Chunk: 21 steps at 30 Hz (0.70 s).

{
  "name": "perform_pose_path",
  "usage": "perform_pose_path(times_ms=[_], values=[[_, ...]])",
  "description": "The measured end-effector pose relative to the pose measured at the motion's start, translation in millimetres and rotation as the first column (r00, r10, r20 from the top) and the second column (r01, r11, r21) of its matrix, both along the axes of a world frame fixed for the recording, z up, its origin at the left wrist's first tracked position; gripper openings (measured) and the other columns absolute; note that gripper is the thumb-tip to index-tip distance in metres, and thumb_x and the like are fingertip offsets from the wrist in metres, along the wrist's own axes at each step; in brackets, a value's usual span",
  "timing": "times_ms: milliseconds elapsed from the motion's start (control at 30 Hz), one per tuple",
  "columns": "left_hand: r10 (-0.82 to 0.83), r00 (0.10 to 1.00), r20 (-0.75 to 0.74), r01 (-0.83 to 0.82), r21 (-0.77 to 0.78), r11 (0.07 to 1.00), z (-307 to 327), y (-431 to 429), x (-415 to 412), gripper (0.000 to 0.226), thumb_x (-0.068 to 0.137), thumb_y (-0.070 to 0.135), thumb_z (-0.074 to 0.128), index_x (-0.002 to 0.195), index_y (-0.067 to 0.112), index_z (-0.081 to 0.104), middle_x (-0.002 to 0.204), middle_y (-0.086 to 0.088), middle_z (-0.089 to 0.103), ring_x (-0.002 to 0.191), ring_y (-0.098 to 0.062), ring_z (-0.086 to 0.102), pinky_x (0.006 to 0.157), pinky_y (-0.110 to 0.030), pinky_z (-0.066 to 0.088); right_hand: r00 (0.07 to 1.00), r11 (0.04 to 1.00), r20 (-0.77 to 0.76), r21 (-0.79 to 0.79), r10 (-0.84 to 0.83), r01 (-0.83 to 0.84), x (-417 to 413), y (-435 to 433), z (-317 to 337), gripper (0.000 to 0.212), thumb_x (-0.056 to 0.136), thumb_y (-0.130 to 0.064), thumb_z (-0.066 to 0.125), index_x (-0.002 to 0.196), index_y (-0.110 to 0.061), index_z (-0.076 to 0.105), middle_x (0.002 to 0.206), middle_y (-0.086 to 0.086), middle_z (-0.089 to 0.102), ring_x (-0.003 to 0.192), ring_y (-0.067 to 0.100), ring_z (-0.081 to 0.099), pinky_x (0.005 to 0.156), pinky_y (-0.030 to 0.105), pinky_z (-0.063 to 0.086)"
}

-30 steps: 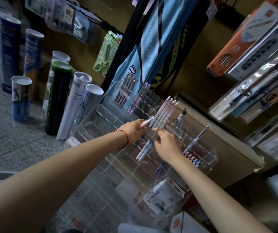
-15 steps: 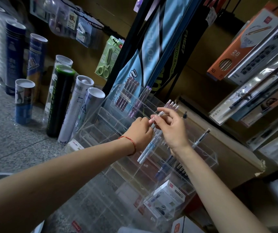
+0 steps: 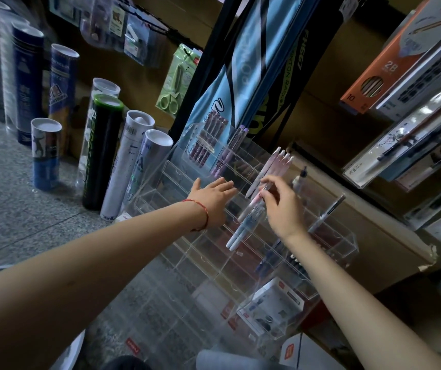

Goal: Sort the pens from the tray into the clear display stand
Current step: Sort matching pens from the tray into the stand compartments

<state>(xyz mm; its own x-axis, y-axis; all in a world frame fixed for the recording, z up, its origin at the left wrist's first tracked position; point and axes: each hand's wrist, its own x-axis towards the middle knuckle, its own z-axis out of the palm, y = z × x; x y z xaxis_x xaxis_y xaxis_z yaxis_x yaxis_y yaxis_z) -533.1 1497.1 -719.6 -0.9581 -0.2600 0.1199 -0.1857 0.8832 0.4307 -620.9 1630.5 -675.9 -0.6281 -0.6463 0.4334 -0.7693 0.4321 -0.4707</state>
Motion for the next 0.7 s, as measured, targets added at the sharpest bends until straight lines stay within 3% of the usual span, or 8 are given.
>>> perform_pose_path(times_ms=[100,233,333,467,567,700], values=[[-0.002,1.0,0.017,0.002,0.013,1.0,1.0,-1.8,-0.1,0.069,0.087,0.006,0.046,0.147,0.027,0.018,0.157,0.006,0.006,0.145,-0.014,-0.003,0.112,-0.055,-0.008,0.988,1.0,0.156,0.013,-0.011,0.009,-5.7,-4.6,-3.9,0.027,0.094,-0.006,0.049,0.12,-0.012,0.057,0.114,0.011,0.063,0.106,0.023,0.06,0.088,0.035,0.054],[0.008,1.0,0.007,-0.008,0.026,1.0,-1.2,-1.5,-0.2,0.069,0.087,0.006,0.047,0.147,0.027,0.019,0.157,0.006,0.007,0.145,-0.014,-0.003,0.113,-0.056,-0.006,0.989,0.995,0.149,0.096,-0.01,-0.004,-4.0,-6.3,-9.6,0.024,0.094,-0.008,0.049,0.117,-0.011,0.058,0.103,0.004,0.063,0.093,0.015,0.06,0.076,0.021,0.051],[0.007,1.0,-0.007,-0.007,0.046,0.999,-0.9,-1.7,-1.2,0.068,0.087,0.006,0.048,0.147,0.026,0.022,0.157,0.006,0.009,0.146,-0.015,-0.002,0.113,-0.057,-0.004,0.99,0.991,0.141,0.134,-0.025,0.006,-3.0,-4.2,-12.0,0.02,0.094,-0.01,0.051,0.113,-0.012,0.059,0.1,0.005,0.064,0.091,0.016,0.06,0.078,0.027,0.053],[0.007,1.0,0.0,-0.007,0.048,0.999,-1.0,-2.5,-2.4,0.069,0.086,0.005,0.049,0.146,0.027,0.023,0.157,0.005,0.01,0.146,-0.016,-0.001,0.113,-0.059,-0.003,0.997,0.977,0.077,0.211,-0.027,0.011,-4.2,-3.4,-10.3,0.027,0.095,-0.014,0.05,0.121,-0.013,0.057,0.102,0.002,0.06,0.093,0.014,0.055,0.078,0.024,0.047],[0.005,1.0,0.011,-0.005,0.06,0.998,-0.1,-3.8,-2.3,0.069,0.085,0.005,0.049,0.146,0.027,0.024,0.157,0.005,0.011,0.146,-0.015,0.0,0.113,-0.059,-0.002,0.999,0.939,0.036,0.343,-0.037,0.022,-6.2,-2.9,-13.5,0.033,0.094,-0.017,0.052,0.127,-0.016,0.053,0.114,0.008,0.06,0.103,0.021,0.054,0.087,0.032,0.049],[-0.003,1.0,0.016,0.002,0.072,0.997,0.7,-3.8,-4.5,0.069,0.085,0.004,0.05,0.145,0.027,0.026,0.157,0.005,0.012,0.146,-0.015,0.0,0.113,-0.06,-0.002,0.998,0.899,0.046,0.437,-0.036,0.012,-4.7,-1.6,-18.5,0.05,0.089,-0.012,0.06,0.137,-0.013,0.044,0.14,0.008,0.046,0.129,0.025,0.042,0.106,0.037,0.035]])
